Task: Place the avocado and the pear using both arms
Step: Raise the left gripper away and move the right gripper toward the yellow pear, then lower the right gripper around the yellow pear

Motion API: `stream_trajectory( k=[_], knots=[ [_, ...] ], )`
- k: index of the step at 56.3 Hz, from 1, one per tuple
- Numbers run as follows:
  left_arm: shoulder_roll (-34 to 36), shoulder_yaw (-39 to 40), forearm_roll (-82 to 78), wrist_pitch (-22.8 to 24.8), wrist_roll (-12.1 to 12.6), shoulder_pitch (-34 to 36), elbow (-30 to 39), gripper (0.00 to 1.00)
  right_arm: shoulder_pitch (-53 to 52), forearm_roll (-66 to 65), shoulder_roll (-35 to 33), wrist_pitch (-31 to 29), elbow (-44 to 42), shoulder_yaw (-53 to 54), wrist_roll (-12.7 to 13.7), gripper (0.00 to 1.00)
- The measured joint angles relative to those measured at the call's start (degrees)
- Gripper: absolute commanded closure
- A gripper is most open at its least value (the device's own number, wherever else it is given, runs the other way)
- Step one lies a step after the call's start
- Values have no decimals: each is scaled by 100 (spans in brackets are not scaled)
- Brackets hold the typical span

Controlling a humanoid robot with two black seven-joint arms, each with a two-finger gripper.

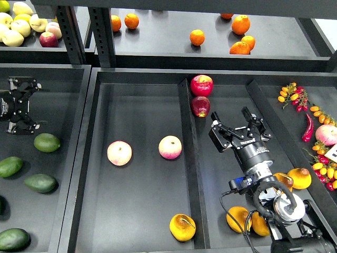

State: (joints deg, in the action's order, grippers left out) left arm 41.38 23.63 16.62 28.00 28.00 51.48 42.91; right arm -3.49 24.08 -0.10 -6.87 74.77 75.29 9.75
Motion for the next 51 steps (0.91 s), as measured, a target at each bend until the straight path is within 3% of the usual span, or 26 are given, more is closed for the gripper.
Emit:
stream_trajectory(
  k=[11,26,34,39,51],
  knots=[
    [-67,1601,642,0,0,-1057,935,1,33,-9,-392,-18,49,-463,4,0],
    [-460,3918,1106,0,-2,-3017,2221,1,24,-113,-962,-88,57,-1080,17,0],
    [-1108,5086,1115,0,-2,-4042,2764,1,-32,-163,-1417,-91,65,-1512,133,0],
    [-1867,5829,1116,0,-1,-4766,3302,1,-106,-167,-1783,-91,65,-1888,244,0],
    [-3008,6375,1085,0,-1,-5342,3613,1,-254,-435,-2070,-17,2,-2280,271,0]
  ],
)
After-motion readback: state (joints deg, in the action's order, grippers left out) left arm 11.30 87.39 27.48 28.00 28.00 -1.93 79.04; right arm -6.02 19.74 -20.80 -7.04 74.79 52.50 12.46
